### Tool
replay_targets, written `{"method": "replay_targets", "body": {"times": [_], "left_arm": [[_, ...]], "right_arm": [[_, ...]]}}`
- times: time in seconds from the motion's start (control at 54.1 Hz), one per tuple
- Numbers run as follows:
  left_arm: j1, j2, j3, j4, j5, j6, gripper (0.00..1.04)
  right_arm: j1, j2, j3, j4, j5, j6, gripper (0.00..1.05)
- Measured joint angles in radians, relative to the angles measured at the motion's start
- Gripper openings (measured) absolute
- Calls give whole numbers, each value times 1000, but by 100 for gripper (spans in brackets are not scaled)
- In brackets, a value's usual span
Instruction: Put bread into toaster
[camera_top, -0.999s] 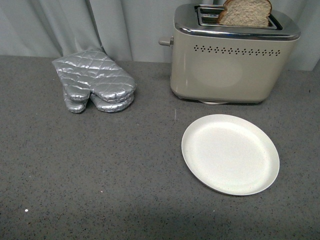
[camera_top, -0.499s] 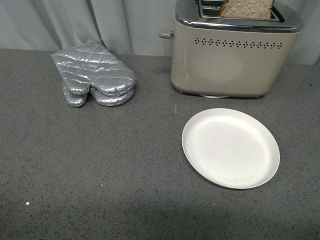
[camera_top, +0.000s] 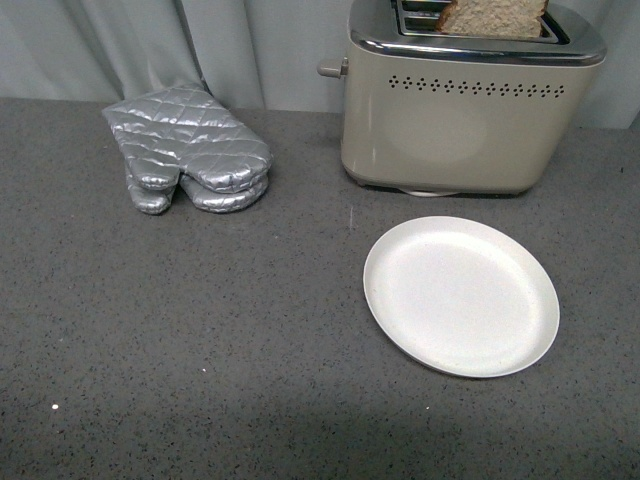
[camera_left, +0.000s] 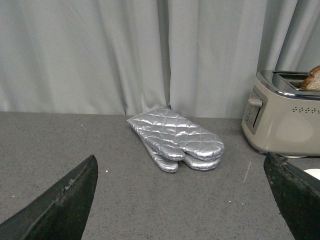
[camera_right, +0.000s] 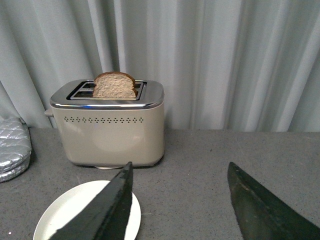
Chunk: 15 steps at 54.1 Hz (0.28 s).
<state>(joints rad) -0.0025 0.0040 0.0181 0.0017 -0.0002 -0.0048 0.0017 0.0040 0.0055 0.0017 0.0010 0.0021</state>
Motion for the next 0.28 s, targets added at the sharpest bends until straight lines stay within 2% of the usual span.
{"method": "replay_targets", "body": {"times": [0.166,0.203,0.277], "left_arm": [[0,0,0,0,0,0,98],[0,0,0,0,0,0,98],[0,0,0,0,0,0,98]], "right_arm": [[0,0,0,0,0,0,95],[0,0,0,0,0,1,97],[0,0,0,0,0,0,94]]}}
